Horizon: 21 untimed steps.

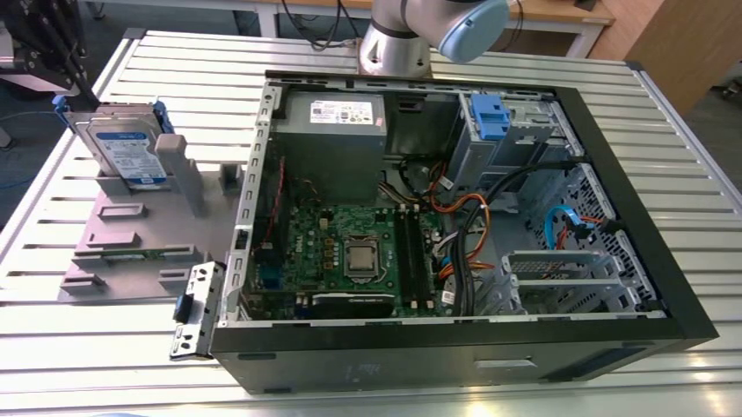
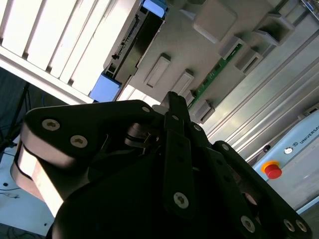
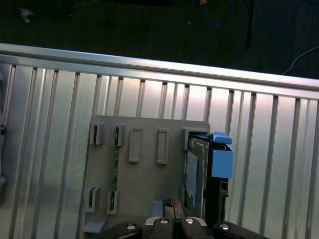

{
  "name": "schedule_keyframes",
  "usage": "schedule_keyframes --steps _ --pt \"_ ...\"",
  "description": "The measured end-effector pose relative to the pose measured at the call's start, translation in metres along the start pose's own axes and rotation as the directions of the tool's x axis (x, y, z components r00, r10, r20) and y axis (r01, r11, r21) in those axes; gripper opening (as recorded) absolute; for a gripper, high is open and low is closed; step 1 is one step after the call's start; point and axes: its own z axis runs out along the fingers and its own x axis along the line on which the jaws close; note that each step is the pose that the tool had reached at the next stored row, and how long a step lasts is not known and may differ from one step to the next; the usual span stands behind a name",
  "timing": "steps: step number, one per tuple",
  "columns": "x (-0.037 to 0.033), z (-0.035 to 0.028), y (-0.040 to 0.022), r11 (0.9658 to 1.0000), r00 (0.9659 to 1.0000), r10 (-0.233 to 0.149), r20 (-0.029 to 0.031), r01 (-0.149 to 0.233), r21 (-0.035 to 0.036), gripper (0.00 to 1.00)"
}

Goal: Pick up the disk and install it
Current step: 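Pick up the disk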

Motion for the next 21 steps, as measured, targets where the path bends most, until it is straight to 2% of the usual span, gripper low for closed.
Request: schedule_keyframes --steps 21 --pt "0.0000 0.0000 0.0000 0.9999 0.9999 -0.011 -0.0002 0.011 0.0000 0.11"
